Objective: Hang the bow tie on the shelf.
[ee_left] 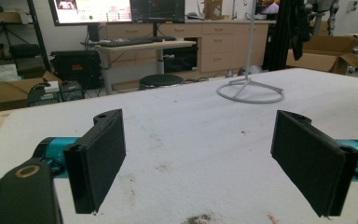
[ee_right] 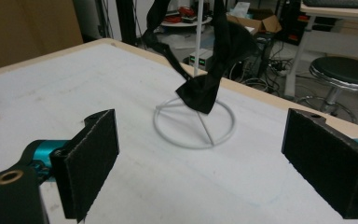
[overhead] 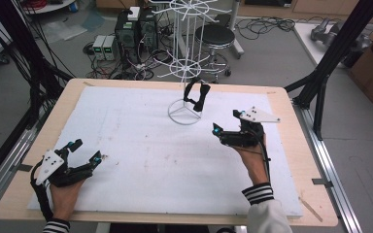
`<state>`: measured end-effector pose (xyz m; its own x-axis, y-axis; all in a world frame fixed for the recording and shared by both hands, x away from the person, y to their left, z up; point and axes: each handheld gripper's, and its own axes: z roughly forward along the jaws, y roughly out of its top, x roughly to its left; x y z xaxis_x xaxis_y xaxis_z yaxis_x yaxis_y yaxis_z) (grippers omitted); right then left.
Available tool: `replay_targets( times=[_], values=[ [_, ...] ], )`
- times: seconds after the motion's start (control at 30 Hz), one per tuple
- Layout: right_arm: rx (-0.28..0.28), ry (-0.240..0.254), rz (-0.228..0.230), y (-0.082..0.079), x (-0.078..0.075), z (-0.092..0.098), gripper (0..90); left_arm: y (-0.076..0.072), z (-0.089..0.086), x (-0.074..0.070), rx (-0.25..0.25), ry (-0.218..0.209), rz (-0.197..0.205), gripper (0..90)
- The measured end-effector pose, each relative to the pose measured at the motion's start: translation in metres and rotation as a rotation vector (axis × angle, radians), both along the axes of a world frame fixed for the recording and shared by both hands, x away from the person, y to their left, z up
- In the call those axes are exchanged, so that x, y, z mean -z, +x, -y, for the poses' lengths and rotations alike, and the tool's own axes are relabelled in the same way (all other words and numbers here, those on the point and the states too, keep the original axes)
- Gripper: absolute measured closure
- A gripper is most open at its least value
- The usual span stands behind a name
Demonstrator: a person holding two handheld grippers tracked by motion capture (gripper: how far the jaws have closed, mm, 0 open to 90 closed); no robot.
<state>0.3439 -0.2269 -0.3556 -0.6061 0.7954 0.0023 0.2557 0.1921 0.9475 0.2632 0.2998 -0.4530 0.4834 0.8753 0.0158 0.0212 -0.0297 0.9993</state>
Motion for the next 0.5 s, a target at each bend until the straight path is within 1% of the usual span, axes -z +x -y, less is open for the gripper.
replay_targets(
  times=[0.03, 0.17, 0.2, 0.27, 0.37, 0.47, 0.5],
  values=[
    [0.004, -0.006, 0.024, -0.004, 0.002, 0.002, 10.1, 0.000, 0.000, 0.000, -0.001, -0.001, 0.000, 18.1],
    [0.025, -0.001, 0.066, -0.023, 0.013, 0.008, 10.2, 0.000, 0.000, 0.000, 0.000, -0.001, 0.002, 18.1],
    [0.034, 0.004, 0.078, -0.029, 0.019, 0.011, 10.1, 0.000, 0.000, 0.000, 0.000, -0.001, 0.002, 18.1],
    [0.044, 0.008, 0.079, -0.037, 0.028, 0.015, 10.2, 0.000, 0.000, 0.000, 0.000, -0.001, 0.005, 18.0],
    [0.076, 0.012, 0.101, -0.051, 0.046, 0.022, 10.2, 0.000, 0.000, 0.000, 0.001, -0.001, 0.007, 18.0],
    [0.105, 0.015, 0.136, -0.061, 0.059, 0.028, 10.2, -0.001, 0.000, 0.000, 0.002, -0.001, 0.009, 18.0],
    [0.114, 0.019, 0.154, -0.064, 0.063, 0.031, 10.2, -0.001, 0.000, 0.000, 0.001, -0.002, 0.011, 18.0]
  ],
)
